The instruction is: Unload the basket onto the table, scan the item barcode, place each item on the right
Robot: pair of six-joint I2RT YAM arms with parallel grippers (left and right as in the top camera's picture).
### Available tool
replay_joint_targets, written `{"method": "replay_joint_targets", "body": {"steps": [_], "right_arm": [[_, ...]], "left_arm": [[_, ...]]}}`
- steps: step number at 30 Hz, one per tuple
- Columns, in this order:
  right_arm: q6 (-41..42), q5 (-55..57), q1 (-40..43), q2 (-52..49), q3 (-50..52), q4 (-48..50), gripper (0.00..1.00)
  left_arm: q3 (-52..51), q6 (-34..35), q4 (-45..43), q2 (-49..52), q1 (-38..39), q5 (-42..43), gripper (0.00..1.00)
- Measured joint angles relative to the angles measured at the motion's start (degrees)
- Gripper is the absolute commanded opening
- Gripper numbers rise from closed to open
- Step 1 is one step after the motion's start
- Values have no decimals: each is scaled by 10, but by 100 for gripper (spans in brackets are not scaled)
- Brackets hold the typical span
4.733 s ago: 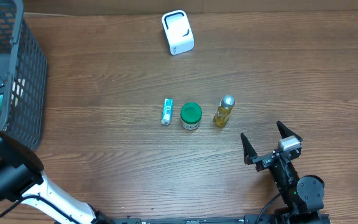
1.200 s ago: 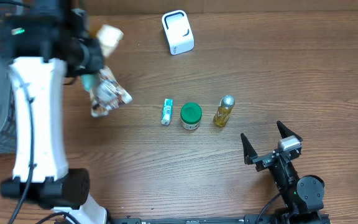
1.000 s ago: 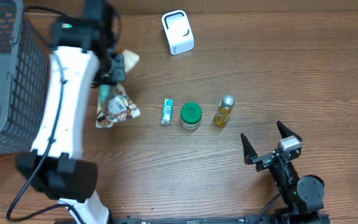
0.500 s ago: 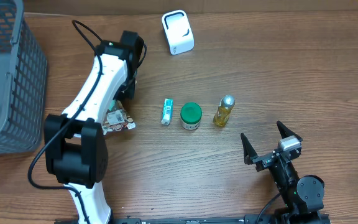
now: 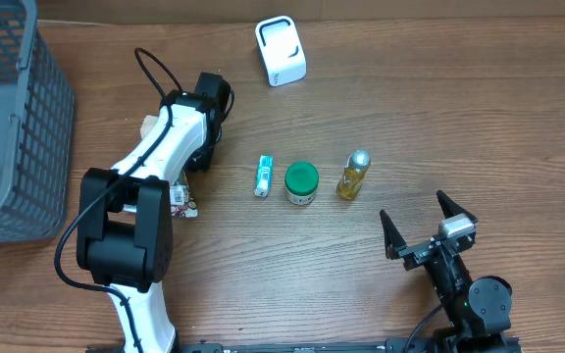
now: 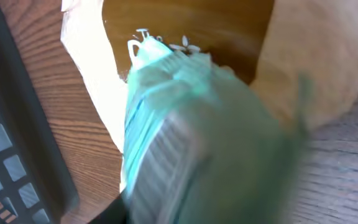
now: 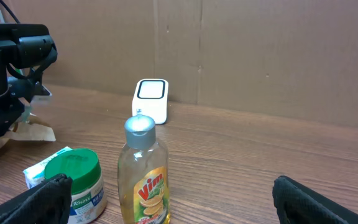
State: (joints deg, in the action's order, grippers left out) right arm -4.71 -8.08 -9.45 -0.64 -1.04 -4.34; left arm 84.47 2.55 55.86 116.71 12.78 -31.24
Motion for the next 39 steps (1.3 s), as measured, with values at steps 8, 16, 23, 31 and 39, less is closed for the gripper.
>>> {"method": "replay_joint_targets", "body": {"steps": [8,16,23,31,39], "right_arm": [[0,0,0,0,0,0,100],[0,0,0,0,0,0,100],[0,0,0,0,0,0,100],[0,0,0,0,0,0,100],[0,0,0,0,0,0,100]], "left_arm": [[0,-6,-5,0,-2,0,73],[0,-10,-25,0,-26,84,77],[0,3,-37,0,-74,166,66],[2,16,-42,0,-122,238,60],[21,24,-13,0,-122,268,70]]}}
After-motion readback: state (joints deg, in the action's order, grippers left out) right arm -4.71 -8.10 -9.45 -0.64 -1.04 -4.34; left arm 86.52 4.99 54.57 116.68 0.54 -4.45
